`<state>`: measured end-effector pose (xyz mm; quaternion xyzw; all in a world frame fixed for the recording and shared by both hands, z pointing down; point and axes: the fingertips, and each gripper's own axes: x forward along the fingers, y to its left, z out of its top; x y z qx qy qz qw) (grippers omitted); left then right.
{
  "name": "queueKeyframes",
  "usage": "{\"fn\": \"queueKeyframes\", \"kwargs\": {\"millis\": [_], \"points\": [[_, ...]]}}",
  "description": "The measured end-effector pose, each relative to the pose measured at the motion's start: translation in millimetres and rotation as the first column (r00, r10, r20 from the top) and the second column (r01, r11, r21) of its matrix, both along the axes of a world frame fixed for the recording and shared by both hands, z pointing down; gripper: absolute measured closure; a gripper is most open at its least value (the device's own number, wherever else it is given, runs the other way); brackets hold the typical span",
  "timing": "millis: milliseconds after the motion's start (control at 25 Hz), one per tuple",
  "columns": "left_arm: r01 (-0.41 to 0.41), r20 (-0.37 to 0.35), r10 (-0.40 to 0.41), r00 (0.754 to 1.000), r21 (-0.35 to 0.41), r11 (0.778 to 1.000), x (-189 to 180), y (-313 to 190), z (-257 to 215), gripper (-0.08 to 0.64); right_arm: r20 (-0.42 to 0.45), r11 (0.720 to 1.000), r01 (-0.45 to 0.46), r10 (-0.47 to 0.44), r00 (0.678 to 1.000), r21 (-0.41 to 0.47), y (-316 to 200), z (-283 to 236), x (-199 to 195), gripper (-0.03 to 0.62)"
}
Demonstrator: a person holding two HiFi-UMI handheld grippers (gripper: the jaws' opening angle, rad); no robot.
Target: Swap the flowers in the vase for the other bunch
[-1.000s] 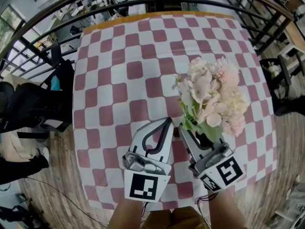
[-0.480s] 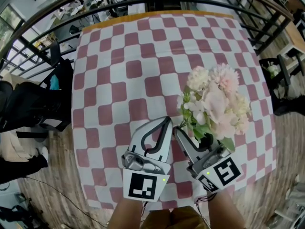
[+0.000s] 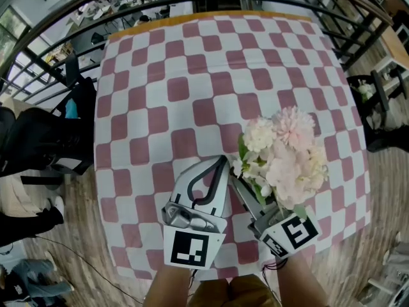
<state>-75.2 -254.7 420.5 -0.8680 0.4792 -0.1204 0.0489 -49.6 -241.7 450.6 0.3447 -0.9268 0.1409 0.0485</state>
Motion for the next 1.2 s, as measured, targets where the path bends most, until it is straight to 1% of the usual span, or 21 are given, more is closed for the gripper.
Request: {"fn": "queueKeyframes", "kwargs": {"millis": [280,520,720,1200], "points": [[-0.001,-0.008,0.001,1.000,-0.015,1.000,0.6,6.5,9.4,0.552,0.005,1.000,-0.003,0.003,1.000,-0.003,7.9,7.1,-1.1,0.420],[-0.005,-0.009,0.004,1.000,-0.027,1.000,3.8,13.9,21.0,0.552,0.015,1.000,-0.014,0.014,1.000,0.018,15.0,8.1,1.4,0.420],[-0.006,-0.016,0.005,1.000,-0.037,0.999,3.4,22.0,25.8,0.552,0.024,0.999,-0.025,0.024,0.999,0.035,21.8,9.5,4.1,0.407],[-0.011,-0.021,0.010,1.000,-0.030,1.000,13.2,45.6,28.4,0.552,0.031,0.998,-0.039,0.038,0.999,0.049,46.3,13.9,18.5,0.405]]}}
